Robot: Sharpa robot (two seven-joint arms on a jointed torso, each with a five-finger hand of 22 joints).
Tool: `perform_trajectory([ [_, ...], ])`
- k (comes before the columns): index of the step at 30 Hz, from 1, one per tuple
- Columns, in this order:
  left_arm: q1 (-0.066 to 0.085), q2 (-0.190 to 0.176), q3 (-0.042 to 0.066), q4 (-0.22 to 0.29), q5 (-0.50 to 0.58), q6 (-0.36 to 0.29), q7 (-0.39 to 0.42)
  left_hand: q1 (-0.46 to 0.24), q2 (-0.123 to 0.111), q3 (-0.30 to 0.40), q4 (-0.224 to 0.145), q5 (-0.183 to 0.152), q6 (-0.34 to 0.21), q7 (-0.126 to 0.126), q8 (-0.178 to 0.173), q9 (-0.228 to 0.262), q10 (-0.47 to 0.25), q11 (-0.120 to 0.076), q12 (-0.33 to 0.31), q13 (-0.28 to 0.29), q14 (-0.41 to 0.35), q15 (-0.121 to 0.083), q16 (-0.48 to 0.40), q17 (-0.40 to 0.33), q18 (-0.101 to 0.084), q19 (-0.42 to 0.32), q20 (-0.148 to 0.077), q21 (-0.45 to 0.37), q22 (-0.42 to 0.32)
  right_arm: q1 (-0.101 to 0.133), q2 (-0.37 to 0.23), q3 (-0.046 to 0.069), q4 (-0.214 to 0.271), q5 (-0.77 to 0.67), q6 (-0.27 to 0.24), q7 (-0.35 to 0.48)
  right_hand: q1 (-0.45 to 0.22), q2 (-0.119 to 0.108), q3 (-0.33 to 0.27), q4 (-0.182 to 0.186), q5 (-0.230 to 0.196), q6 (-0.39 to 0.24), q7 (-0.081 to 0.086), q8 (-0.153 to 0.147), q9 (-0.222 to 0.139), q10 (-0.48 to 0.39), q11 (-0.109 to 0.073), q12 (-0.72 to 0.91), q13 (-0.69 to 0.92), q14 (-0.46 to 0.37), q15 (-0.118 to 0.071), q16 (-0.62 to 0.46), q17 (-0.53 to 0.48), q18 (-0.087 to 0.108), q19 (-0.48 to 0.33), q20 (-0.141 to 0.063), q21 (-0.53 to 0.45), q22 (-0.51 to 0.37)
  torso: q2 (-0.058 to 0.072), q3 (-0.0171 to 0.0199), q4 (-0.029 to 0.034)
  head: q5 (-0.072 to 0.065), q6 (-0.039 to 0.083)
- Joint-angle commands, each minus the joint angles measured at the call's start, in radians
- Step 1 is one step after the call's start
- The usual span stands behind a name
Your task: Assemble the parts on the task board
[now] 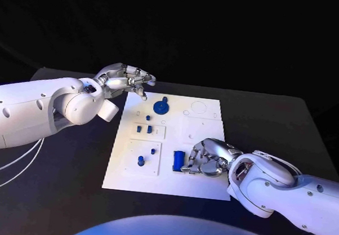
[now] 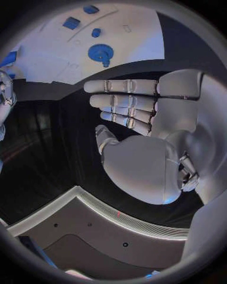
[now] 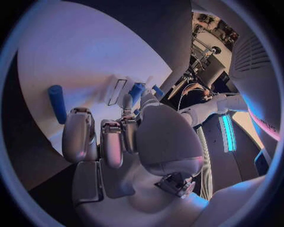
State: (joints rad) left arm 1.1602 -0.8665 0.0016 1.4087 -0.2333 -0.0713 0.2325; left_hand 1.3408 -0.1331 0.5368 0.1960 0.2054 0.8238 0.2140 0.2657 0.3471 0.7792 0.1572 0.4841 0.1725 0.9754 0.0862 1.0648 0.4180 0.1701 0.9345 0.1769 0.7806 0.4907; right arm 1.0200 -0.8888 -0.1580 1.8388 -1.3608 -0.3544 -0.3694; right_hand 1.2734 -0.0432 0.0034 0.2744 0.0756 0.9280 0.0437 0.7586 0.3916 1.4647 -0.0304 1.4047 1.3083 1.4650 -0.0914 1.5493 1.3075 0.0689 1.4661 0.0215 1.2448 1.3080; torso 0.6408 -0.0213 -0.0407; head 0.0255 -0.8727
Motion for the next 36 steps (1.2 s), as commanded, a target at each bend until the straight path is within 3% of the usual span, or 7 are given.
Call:
perform_trajectory([
  [1, 0.001, 0.003, 0.001, 0.001, -0.005, 0.017, 0.003, -0.006, 0.005, 0.001, 0.004, 0.006, -0.007, 0.000, 0.005, 0.001, -0.007, 0.001, 0.004, -0.001, -0.006, -0.001, 0.005, -0.002, 0.014, 0.007, 0.000, -0.005, -0.001, -0.002, 0.005, 0.000, -0.007, -0.020, -0.013, -0.030, 0.009, 0.001, 0.005, 0.001, 0.005, -0.003, -0.005, -0.004, -0.001, 0.029, -0.001, -0.005, 0.139, 0.092, 0.003, -0.006, 0.194, -0.009, 0.013, 0.002, -0.005, 0.183, 0.000, -0.0002, -0.0023, -0.001, 0.000],
  [24, 0.001, 0.003, 0.001, -0.001, -0.006, 0.018, 0.001, -0.005, 0.010, 0.005, 0.005, 0.007, -0.007, 0.000, 0.006, 0.002, -0.008, 0.001, 0.006, -0.001, -0.006, -0.001, 0.005, -0.002, 0.014, 0.009, 0.000, -0.006, -0.002, -0.002, 0.008, 0.000, -0.010, -0.021, -0.016, -0.023, 0.011, 0.001, 0.007, 0.004, 0.003, -0.002, -0.005, -0.004, -0.002, 0.030, -0.001, -0.004, 0.140, 0.091, 0.003, -0.006, 0.193, -0.009, 0.012, 0.002, -0.006, 0.182, 0.000, 0.0000, -0.0007, -0.004, 0.000],
  [30, 0.001, 0.001, 0.000, 0.000, -0.006, 0.018, 0.006, -0.005, 0.010, 0.005, 0.005, 0.007, -0.007, 0.000, 0.006, 0.002, -0.008, 0.001, 0.006, -0.001, -0.006, -0.001, 0.005, -0.002, 0.014, 0.009, 0.000, -0.006, -0.002, 0.000, -0.020, 0.000, -0.007, 0.010, -0.077, -0.014, 0.018, 0.001, 0.010, 0.004, 0.004, -0.006, -0.004, -0.008, -0.004, 0.028, 0.000, -0.008, 0.138, 0.090, 0.003, -0.008, 0.187, -0.007, 0.010, 0.002, -0.016, 0.180, -0.002, 0.0000, -0.0026, -0.006, 0.000],
  [31, 0.001, 0.000, 0.000, 0.000, -0.006, 0.018, 0.008, -0.004, 0.012, 0.006, 0.005, 0.007, -0.008, 0.000, 0.007, 0.002, -0.009, 0.001, 0.007, -0.002, -0.006, -0.001, 0.005, -0.002, 0.014, 0.009, 0.000, -0.007, -0.003, 0.002, -0.028, 0.000, -0.006, 0.029, -0.096, -0.011, 0.022, -0.002, 0.012, 0.005, 0.004, -0.016, 0.001, -0.015, -0.008, 0.020, 0.003, -0.023, 0.128, 0.087, 0.005, -0.015, 0.171, -0.003, 0.003, 0.002, -0.040, 0.174, -0.002, -0.0006, -0.0032, -0.008, 0.000],
  [33, 0.001, -0.001, 0.000, 0.001, -0.006, 0.019, 0.013, 0.001, 0.007, 0.006, -0.002, 0.006, -0.009, -0.001, 0.009, 0.002, -0.010, 0.001, 0.009, -0.002, -0.007, -0.002, 0.005, -0.002, 0.014, 0.010, -0.001, -0.007, -0.003, 0.010, -0.047, 0.000, -0.002, 0.066, -0.129, -0.003, 0.036, -0.004, 0.020, 0.010, 0.004, -0.068, 0.026, -0.059, -0.027, -0.008, 0.023, -0.074, 0.094, 0.081, 0.019, -0.027, 0.146, 0.002, -0.009, 0.011, -0.078, 0.165, -0.002, -0.0012, -0.0034, -0.011, 0.000],
  [36, 0.000, -0.003, 0.000, 0.001, -0.006, 0.021, 0.021, 0.003, 0.005, 0.006, -0.004, 0.006, -0.009, -0.001, 0.009, 0.002, -0.010, 0.001, 0.010, -0.002, -0.007, -0.002, 0.005, -0.002, 0.014, 0.010, -0.001, -0.007, -0.004, 0.031, -0.080, 0.000, 0.007, 0.105, -0.152, 0.009, 0.041, -0.008, 0.023, 0.010, 0.003, -0.094, 0.043, -0.089, -0.040, -0.012, 0.038, -0.080, 0.090, 0.080, 0.032, -0.029, 0.142, 0.003, -0.011, 0.022, -0.087, 0.163, -0.001, 0.0001, -0.0019, -0.017, 0.000],
])
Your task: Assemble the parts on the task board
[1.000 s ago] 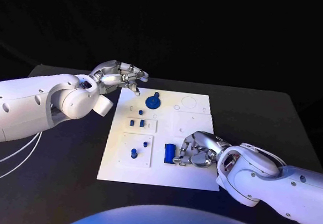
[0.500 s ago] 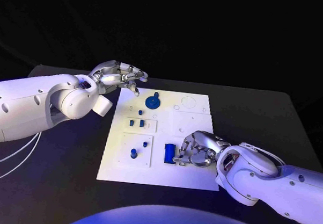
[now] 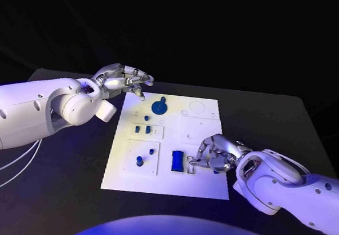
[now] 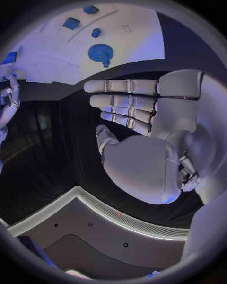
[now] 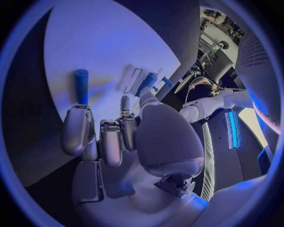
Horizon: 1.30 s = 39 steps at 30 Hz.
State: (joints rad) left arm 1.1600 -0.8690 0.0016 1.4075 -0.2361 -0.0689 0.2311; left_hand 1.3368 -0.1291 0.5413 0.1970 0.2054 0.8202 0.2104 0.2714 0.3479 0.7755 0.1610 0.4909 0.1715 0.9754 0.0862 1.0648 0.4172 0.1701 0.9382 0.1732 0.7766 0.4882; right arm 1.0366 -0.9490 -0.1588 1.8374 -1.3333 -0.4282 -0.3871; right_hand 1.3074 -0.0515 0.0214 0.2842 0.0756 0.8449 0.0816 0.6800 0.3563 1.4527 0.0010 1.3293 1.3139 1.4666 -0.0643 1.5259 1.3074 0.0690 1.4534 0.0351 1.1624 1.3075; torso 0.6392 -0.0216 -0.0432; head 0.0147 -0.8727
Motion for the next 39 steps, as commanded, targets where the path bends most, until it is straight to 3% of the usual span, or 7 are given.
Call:
perform_trajectory([
  [1, 0.001, -0.001, 0.000, 0.003, -0.003, 0.019, 0.024, 0.007, 0.001, 0.001, -0.005, 0.006, -0.006, 0.003, 0.004, 0.002, -0.006, -0.003, 0.003, -0.001, -0.007, -0.002, 0.005, -0.001, 0.014, 0.007, 0.003, -0.003, -0.001, 0.022, -0.035, 0.001, 0.013, 0.087, -0.078, 0.031, 0.008, -0.001, 0.005, 0.000, 0.003, -0.013, 0.007, -0.014, -0.006, -0.002, 0.008, -0.007, 0.083, 0.078, 0.007, -0.006, 0.141, 0.003, 0.001, 0.010, -0.005, 0.163, 0.000, 0.0007, 0.0004, -0.007, 0.000],
  [9, 0.000, -0.003, 0.000, 0.002, -0.003, 0.022, 0.029, 0.008, -0.003, 0.000, -0.008, 0.005, -0.006, 0.003, 0.005, 0.002, -0.007, -0.003, 0.004, -0.001, -0.008, -0.002, 0.005, -0.002, 0.014, 0.007, 0.003, -0.004, -0.001, 0.051, -0.141, 0.001, 0.041, 0.034, -0.029, 0.025, 0.018, -0.008, 0.010, 0.000, 0.002, -0.006, 0.015, -0.037, -0.014, -0.012, 0.017, -0.023, 0.072, 0.076, 0.016, -0.012, 0.130, 0.004, -0.001, 0.021, -0.013, 0.161, 0.000, -0.0002, -0.0012, -0.028, 0.000],
  [14, 0.000, -0.003, 0.000, 0.000, -0.003, 0.023, 0.029, 0.008, -0.003, 0.000, -0.008, 0.005, -0.006, 0.003, 0.005, 0.002, -0.007, -0.003, 0.004, -0.001, -0.008, -0.002, 0.005, -0.002, 0.014, 0.007, 0.003, -0.004, -0.001, 0.037, -0.176, -0.002, 0.039, -0.056, 0.051, 0.004, -0.014, -0.031, -0.009, 0.006, 0.001, 0.018, 0.009, -0.036, -0.006, -0.012, 0.013, -0.023, 0.072, 0.076, 0.013, -0.011, 0.133, 0.004, 0.002, 0.021, -0.005, 0.163, 0.000, 0.0006, -0.0023, -0.046, 0.000],
  [19, 0.000, -0.001, 0.000, -0.002, -0.003, 0.024, 0.023, 0.008, -0.003, 0.000, -0.008, 0.005, -0.006, 0.003, 0.005, 0.002, -0.007, -0.003, 0.004, -0.001, -0.008, -0.002, 0.005, -0.002, 0.014, 0.007, 0.003, -0.004, -0.001, 0.015, -0.170, -0.003, 0.029, -0.080, 0.069, -0.004, -0.015, -0.030, -0.009, 0.007, 0.002, 0.018, 0.009, -0.036, -0.006, -0.011, 0.012, -0.022, 0.073, 0.076, 0.013, -0.011, 0.134, 0.004, 0.002, 0.021, -0.005, 0.163, 0.001, 0.0019, -0.0011, -0.045, 0.000],
  [28, 0.000, 0.002, 0.000, -0.004, -0.003, 0.023, 0.018, 0.007, -0.002, 0.000, -0.008, 0.005, -0.005, 0.003, 0.006, 0.002, -0.007, -0.003, 0.005, -0.001, -0.009, -0.002, 0.005, -0.002, 0.014, 0.007, 0.003, -0.004, -0.002, -0.011, -0.135, -0.004, 0.011, -0.099, 0.056, -0.031, -0.015, -0.029, -0.009, 0.007, 0.002, 0.018, 0.009, -0.036, -0.006, -0.011, 0.012, -0.022, 0.072, 0.077, 0.012, -0.011, 0.134, 0.003, 0.002, 0.021, -0.004, 0.164, 0.003, -0.0001, 0.0002, -0.047, 0.000],
  [32, 0.000, 0.001, 0.000, -0.004, -0.003, 0.023, 0.019, 0.007, -0.002, 0.000, -0.008, 0.005, -0.005, 0.003, 0.006, 0.002, -0.007, -0.003, 0.005, -0.001, -0.009, -0.002, 0.005, -0.002, 0.014, 0.007, 0.003, -0.004, -0.002, -0.017, -0.121, -0.004, 0.003, -0.104, 0.050, -0.041, -0.017, -0.028, -0.008, 0.007, 0.002, 0.019, 0.008, -0.037, -0.006, -0.010, 0.012, -0.022, 0.073, 0.077, 0.012, -0.011, 0.135, 0.004, 0.002, 0.021, -0.006, 0.163, 0.003, 0.0000, 0.0027, -0.047, 0.000],
  [39, -0.001, 0.001, 0.000, -0.003, -0.003, 0.023, 0.019, 0.007, -0.001, 0.001, -0.007, 0.004, -0.006, 0.003, 0.006, 0.002, -0.007, -0.003, 0.006, -0.001, -0.009, -0.002, 0.005, -0.002, 0.014, 0.007, 0.003, -0.005, -0.002, -0.028, -0.091, -0.004, -0.017, -0.150, 0.067, -0.058, -0.010, -0.023, -0.003, 0.002, 0.004, 0.025, 0.005, -0.038, -0.004, -0.007, 0.010, -0.017, 0.076, 0.077, 0.011, -0.010, 0.136, 0.003, 0.003, 0.020, -0.004, 0.164, 0.001, -0.0004, 0.0005, -0.044, 0.000],
])
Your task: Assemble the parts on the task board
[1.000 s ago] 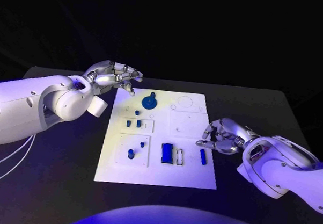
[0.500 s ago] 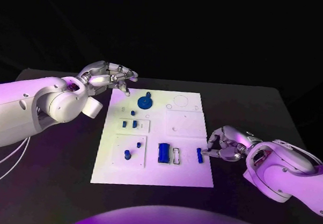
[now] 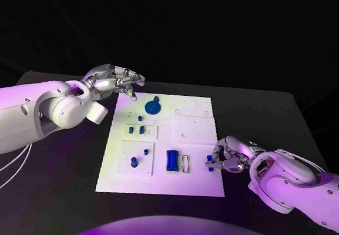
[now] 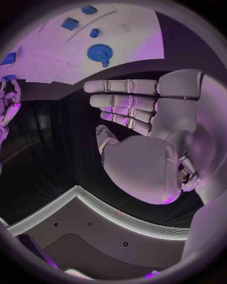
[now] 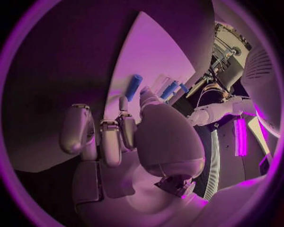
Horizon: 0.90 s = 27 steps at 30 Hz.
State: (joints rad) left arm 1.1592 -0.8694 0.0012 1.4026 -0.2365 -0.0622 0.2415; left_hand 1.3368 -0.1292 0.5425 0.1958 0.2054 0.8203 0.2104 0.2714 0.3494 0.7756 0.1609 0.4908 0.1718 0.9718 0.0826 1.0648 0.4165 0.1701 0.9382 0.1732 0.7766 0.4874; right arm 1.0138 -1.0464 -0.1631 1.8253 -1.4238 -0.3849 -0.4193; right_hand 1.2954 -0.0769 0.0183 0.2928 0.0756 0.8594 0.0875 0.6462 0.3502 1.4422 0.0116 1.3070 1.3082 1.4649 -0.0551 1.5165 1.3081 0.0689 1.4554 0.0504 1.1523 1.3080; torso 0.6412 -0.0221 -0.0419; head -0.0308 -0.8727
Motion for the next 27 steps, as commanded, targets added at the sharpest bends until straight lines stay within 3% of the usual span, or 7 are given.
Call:
perform_trajectory([
  [1, 0.000, 0.002, 0.000, 0.002, -0.003, 0.017, 0.009, 0.007, -0.001, 0.000, -0.006, 0.004, -0.006, 0.003, 0.006, 0.001, -0.007, -0.003, 0.006, -0.002, -0.005, 0.002, 0.005, -0.001, 0.014, 0.007, 0.003, -0.005, -0.001, -0.008, 0.008, 0.000, -0.006, -0.071, 0.027, -0.029, 0.003, 0.002, 0.000, -0.007, 0.004, 0.011, -0.001, -0.004, 0.002, 0.003, -0.001, 0.006, 0.082, 0.079, 0.001, -0.001, 0.136, 0.003, 0.001, 0.005, 0.007, 0.164, -0.001, 0.0004, -0.0007, 0.001, 0.000],
  [10, 0.000, -0.001, 0.000, 0.003, -0.003, 0.016, 0.009, 0.007, -0.001, 0.000, -0.006, 0.004, -0.006, 0.003, 0.006, 0.001, -0.007, -0.003, 0.006, -0.002, -0.005, 0.002, 0.005, -0.001, 0.014, 0.007, 0.003, -0.005, -0.001, -0.025, 0.028, 0.000, -0.016, -0.130, 0.078, -0.057, 0.010, 0.001, 0.002, -0.009, 0.004, 0.017, -0.003, -0.004, 0.004, 0.005, -0.003, 0.007, 0.083, 0.079, 0.000, -0.001, 0.136, 0.003, 0.002, 0.004, 0.009, 0.164, 0.000, 0.0016, -0.0015, 0.004, 0.000],
  [18, 0.000, -0.003, 0.000, 0.003, -0.003, 0.015, 0.008, 0.006, 0.000, 0.000, -0.005, 0.004, -0.007, 0.004, 0.007, 0.001, -0.007, -0.002, 0.007, -0.002, -0.005, 0.002, 0.005, -0.001, 0.013, 0.008, 0.003, -0.005, -0.002, -0.033, 0.034, 0.000, -0.019, -0.147, 0.092, -0.066, 0.061, 0.001, 0.026, -0.023, 0.005, 0.032, -0.010, -0.009, 0.011, 0.007, -0.009, 0.011, 0.085, 0.080, -0.006, 0.000, 0.138, 0.003, 0.002, -0.001, 0.006, 0.164, -0.001, 0.0015, -0.0032, 0.005, 0.000],
  [21, 0.000, -0.003, 0.000, 0.003, -0.003, 0.015, 0.007, 0.006, 0.000, 0.000, -0.005, 0.004, -0.007, 0.004, 0.007, 0.001, -0.007, -0.002, 0.007, -0.002, -0.005, 0.002, 0.005, -0.001, 0.013, 0.008, 0.003, -0.005, -0.002, -0.036, 0.034, 0.000, -0.016, -0.159, 0.095, -0.075, 0.156, 0.012, 0.113, -0.055, 0.007, 0.041, -0.014, -0.028, 0.008, 0.004, -0.016, 0.008, 0.085, 0.080, -0.013, 0.000, 0.139, 0.003, 0.003, -0.010, 0.006, 0.165, -0.001, 0.0010, -0.0031, 0.005, 0.000],
  [23, 0.000, -0.003, 0.000, 0.003, -0.004, 0.015, 0.007, 0.006, 0.000, 0.000, -0.005, 0.004, -0.007, 0.004, 0.007, 0.001, -0.007, -0.002, 0.007, -0.002, -0.005, 0.002, 0.005, -0.001, 0.013, 0.008, 0.003, -0.005, -0.002, -0.037, 0.034, 0.000, -0.011, -0.166, 0.092, -0.080, 0.183, -0.017, 0.217, -0.068, 0.008, 0.065, -0.021, -0.039, 0.008, 0.005, -0.020, 0.010, 0.087, 0.080, -0.016, 0.001, 0.143, 0.003, 0.005, -0.013, 0.007, 0.167, -0.001, 0.0017, -0.0016, 0.004, 0.000],
  [27, 0.000, -0.004, 0.000, 0.003, -0.006, 0.016, 0.005, 0.005, 0.000, 0.000, -0.005, 0.004, -0.007, 0.004, 0.007, 0.001, -0.008, -0.002, 0.007, -0.002, -0.005, 0.002, 0.005, -0.001, 0.013, 0.008, 0.003, -0.006, -0.002, -0.039, 0.033, 0.000, -0.005, -0.167, 0.069, -0.087, 0.154, -0.062, 0.380, -0.102, 0.007, 0.083, -0.027, -0.041, 0.020, 0.009, -0.026, 0.014, 0.090, 0.081, -0.020, 0.002, 0.146, 0.002, 0.007, -0.016, 0.009, 0.168, -0.001, 0.0014, -0.0011, 0.003, 0.000],
])
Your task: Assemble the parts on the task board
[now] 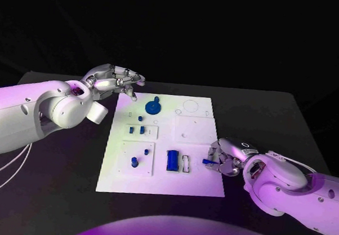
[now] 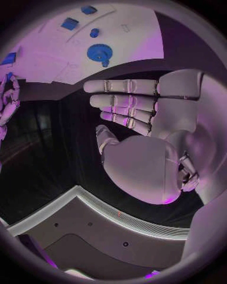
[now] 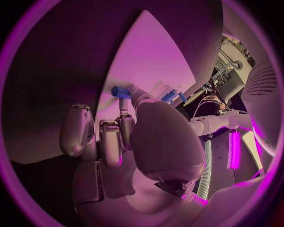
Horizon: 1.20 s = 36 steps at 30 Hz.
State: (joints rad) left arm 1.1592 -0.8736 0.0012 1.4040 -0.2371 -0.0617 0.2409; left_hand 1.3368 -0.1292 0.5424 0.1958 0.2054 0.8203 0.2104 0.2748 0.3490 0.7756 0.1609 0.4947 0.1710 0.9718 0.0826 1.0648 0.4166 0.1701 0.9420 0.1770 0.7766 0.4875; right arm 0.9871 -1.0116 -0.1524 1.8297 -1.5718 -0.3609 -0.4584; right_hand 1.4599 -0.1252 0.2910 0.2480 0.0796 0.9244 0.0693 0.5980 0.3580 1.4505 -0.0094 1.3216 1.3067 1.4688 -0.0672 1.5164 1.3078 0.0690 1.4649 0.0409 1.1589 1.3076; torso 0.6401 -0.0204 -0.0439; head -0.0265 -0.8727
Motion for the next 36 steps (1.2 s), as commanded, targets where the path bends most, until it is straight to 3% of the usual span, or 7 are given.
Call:
perform_trajectory([
  [1, 0.000, 0.000, 0.000, 0.002, -0.005, 0.015, 0.006, 0.005, 0.000, 0.000, -0.005, 0.004, -0.007, 0.004, 0.004, 0.001, -0.008, -0.002, 0.004, -0.001, -0.005, 0.002, 0.005, -0.001, 0.013, 0.004, -0.001, -0.006, -0.002, -0.013, -0.002, -0.010, -0.008, -0.014, 0.036, -0.048, -0.028, -0.021, 0.139, -0.064, 0.002, 0.018, -0.009, 0.009, 0.016, 0.002, -0.006, 0.000, 0.092, 0.077, -0.009, 0.002, 0.146, 0.001, -0.001, -0.007, 0.003, 0.169, 0.000, -0.0005, 0.0010, -0.002, 0.000],
  [3, 0.000, 0.000, 0.000, 0.002, -0.006, 0.015, 0.006, 0.005, 0.000, 0.000, -0.005, 0.004, -0.007, 0.004, 0.004, 0.001, -0.008, -0.002, 0.004, -0.001, -0.005, 0.002, 0.005, -0.001, 0.013, 0.004, -0.001, -0.006, -0.002, -0.014, -0.002, -0.010, -0.006, 0.005, 0.011, -0.044, -0.081, -0.031, 0.217, -0.078, 0.002, 0.010, -0.012, 0.016, 0.030, 0.007, -0.009, 0.003, 0.095, 0.078, -0.010, 0.002, 0.149, 0.000, 0.001, -0.007, 0.007, 0.170, 0.000, -0.0011, 0.0014, -0.001, 0.000],
  [6, 0.000, 0.001, 0.000, 0.001, -0.006, 0.016, 0.005, 0.005, 0.000, 0.000, -0.005, 0.004, -0.007, 0.004, 0.004, 0.001, -0.008, -0.002, 0.004, -0.001, -0.005, 0.002, 0.005, -0.001, 0.013, 0.004, -0.001, -0.006, -0.002, -0.014, -0.003, -0.010, 0.000, 0.047, -0.032, -0.031, -0.149, -0.033, 0.279, -0.076, -0.001, -0.003, -0.010, 0.029, 0.049, 0.010, -0.006, 0.006, 0.096, 0.079, -0.009, 0.004, 0.153, -0.001, 0.004, -0.007, 0.013, 0.172, 0.000, -0.0005, 0.0019, 0.001, 0.000],
  [12, 0.000, 0.002, 0.000, 0.001, -0.006, 0.016, 0.003, 0.005, 0.001, 0.000, -0.004, 0.005, -0.007, 0.004, 0.004, 0.001, -0.009, -0.002, 0.004, -0.002, -0.005, 0.002, 0.005, -0.001, 0.013, 0.004, -0.001, -0.006, -0.002, -0.003, -0.003, -0.006, 0.020, 0.137, -0.105, 0.002, -0.181, -0.025, 0.323, -0.083, -0.001, -0.013, -0.009, 0.038, 0.063, 0.015, -0.005, 0.012, 0.101, 0.081, -0.009, 0.007, 0.159, -0.002, 0.007, -0.007, 0.023, 0.174, 0.000, -0.0015, 0.0021, 0.002, 0.000],
  [19, 0.000, 0.004, 0.000, 0.001, -0.006, 0.018, 0.003, 0.005, 0.001, 0.000, -0.004, 0.005, -0.007, 0.004, 0.004, 0.001, -0.009, -0.002, 0.004, -0.002, -0.005, 0.002, 0.005, -0.001, 0.013, 0.004, -0.001, -0.006, -0.002, 0.024, 0.004, -0.002, 0.050, 0.196, -0.143, 0.023, -0.199, -0.016, 0.350, -0.088, -0.001, -0.017, -0.008, 0.044, 0.073, 0.016, -0.005, 0.012, 0.101, 0.081, -0.009, 0.007, 0.159, -0.002, 0.007, -0.007, 0.024, 0.174, 0.000, -0.0015, 0.0021, -0.001, 0.000],
  [27, 0.000, 0.006, 0.000, 0.001, -0.006, 0.019, 0.004, 0.003, 0.006, 0.002, -0.001, 0.005, -0.007, 0.004, 0.006, 0.001, -0.010, -0.002, 0.005, -0.002, -0.005, 0.002, 0.006, -0.001, 0.013, 0.005, -0.001, -0.007, -0.003, 0.033, 0.039, 0.000, 0.050, 0.290, -0.121, 0.025, -0.252, -0.023, 0.355, -0.084, -0.006, -0.015, -0.009, 0.054, 0.085, 0.024, -0.005, 0.023, 0.108, 0.083, -0.009, 0.013, 0.171, -0.005, 0.013, -0.007, 0.042, 0.178, 0.001, -0.0021, 0.0008, 0.001, 0.000],
  [36, 0.001, 0.007, 0.001, 0.003, -0.006, 0.017, 0.002, 0.001, 0.008, 0.002, 0.000, 0.005, -0.008, 0.004, 0.006, 0.001, -0.010, -0.002, 0.006, -0.002, -0.005, 0.003, 0.006, -0.002, 0.013, 0.005, -0.001, -0.007, -0.003, 0.034, 0.088, 0.000, 0.018, 0.414, -0.033, 0.017, -0.301, -0.005, 0.342, -0.075, -0.007, 0.001, -0.014, 0.056, 0.091, 0.042, -0.009, 0.053, 0.128, 0.085, -0.012, 0.017, 0.179, -0.009, 0.020, -0.010, 0.065, 0.183, 0.003, -0.0016, 0.0037, 0.004, 0.000],
])
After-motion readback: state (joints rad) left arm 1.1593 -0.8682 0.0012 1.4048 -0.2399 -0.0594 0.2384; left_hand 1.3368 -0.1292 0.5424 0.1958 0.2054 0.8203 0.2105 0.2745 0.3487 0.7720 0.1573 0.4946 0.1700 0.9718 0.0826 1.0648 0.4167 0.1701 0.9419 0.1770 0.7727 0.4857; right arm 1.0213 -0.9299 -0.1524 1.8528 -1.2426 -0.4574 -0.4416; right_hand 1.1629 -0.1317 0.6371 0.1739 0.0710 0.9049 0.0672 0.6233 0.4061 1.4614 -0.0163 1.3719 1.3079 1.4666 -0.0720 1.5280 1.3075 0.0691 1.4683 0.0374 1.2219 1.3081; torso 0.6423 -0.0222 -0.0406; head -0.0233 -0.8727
